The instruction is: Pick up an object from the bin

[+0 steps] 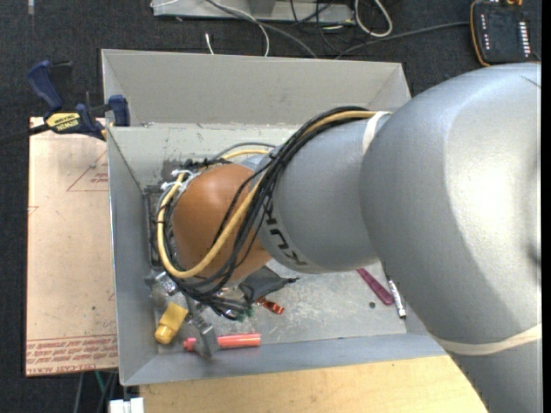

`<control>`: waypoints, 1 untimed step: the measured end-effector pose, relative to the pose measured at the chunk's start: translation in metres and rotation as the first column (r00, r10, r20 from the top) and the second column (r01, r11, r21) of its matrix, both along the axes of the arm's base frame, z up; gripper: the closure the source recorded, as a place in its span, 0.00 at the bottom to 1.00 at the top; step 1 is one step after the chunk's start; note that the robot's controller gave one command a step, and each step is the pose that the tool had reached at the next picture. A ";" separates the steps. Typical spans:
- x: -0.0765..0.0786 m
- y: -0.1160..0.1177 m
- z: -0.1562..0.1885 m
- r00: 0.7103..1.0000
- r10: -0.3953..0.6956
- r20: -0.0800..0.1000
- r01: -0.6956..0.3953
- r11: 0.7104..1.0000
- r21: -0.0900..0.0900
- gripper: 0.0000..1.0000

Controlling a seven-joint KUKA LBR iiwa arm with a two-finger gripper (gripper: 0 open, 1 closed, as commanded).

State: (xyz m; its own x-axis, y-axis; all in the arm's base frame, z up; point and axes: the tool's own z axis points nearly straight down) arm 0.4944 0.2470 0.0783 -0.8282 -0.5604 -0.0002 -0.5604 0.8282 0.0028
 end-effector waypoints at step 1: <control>-0.006 0.003 0.080 0.997 -0.074 0.005 0.074 0.997 0.002 0.00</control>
Offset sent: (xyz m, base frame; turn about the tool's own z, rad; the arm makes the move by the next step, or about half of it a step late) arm 0.0046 0.0045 0.0217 -0.1006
